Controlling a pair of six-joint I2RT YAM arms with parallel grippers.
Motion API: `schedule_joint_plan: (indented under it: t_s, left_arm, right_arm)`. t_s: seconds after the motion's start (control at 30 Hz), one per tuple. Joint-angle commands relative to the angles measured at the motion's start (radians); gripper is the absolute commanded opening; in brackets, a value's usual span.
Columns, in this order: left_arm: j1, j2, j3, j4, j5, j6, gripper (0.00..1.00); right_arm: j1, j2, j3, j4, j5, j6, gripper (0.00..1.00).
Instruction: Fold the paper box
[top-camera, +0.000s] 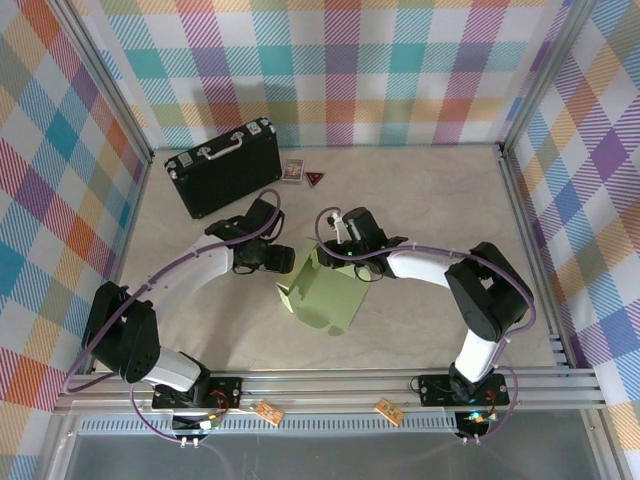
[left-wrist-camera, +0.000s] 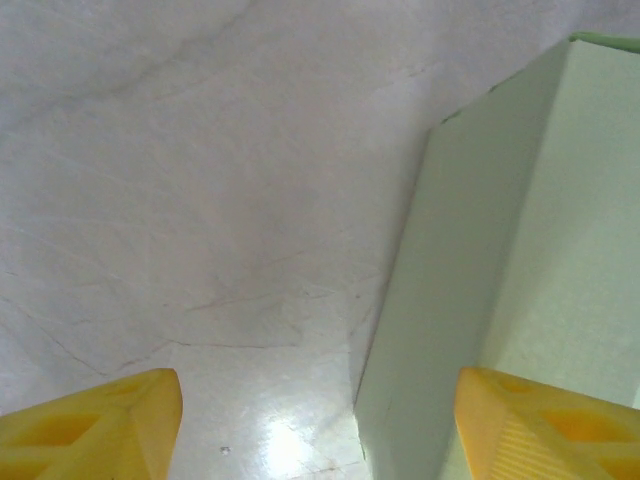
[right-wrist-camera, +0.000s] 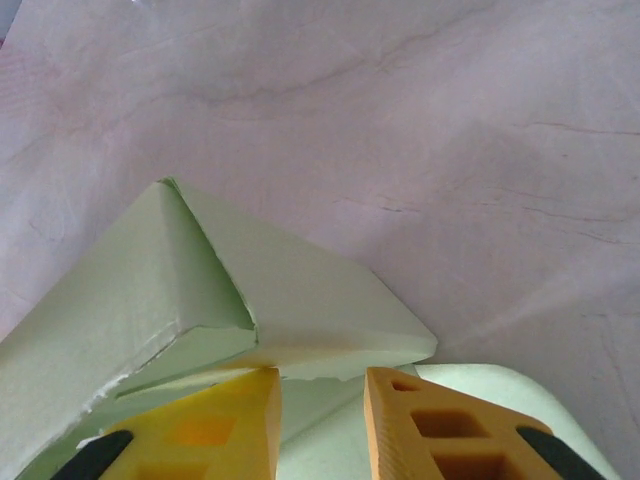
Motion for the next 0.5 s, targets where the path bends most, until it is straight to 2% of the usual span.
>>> schedule_joint_plan:
  t_s: [0.0, 0.2, 0.47]
  left_arm:
    - [0.005, -0.038, -0.022, -0.029, 0.06, -0.033, 0.72]
    - [0.005, -0.058, 0.01, -0.035, 0.094, -0.072, 0.73]
    - [-0.005, -0.051, -0.005, 0.002, 0.24, -0.089, 0.73]
  right_arm:
    - [-0.001, 0.01, 0.014, 0.024, -0.049, -0.043, 0.3]
    - [-0.005, -0.006, -0.008, 0.039, -0.056, -0.056, 0.31]
    - [-0.006, -0.007, -0.035, 0.059, -0.06, -0.065, 0.32]
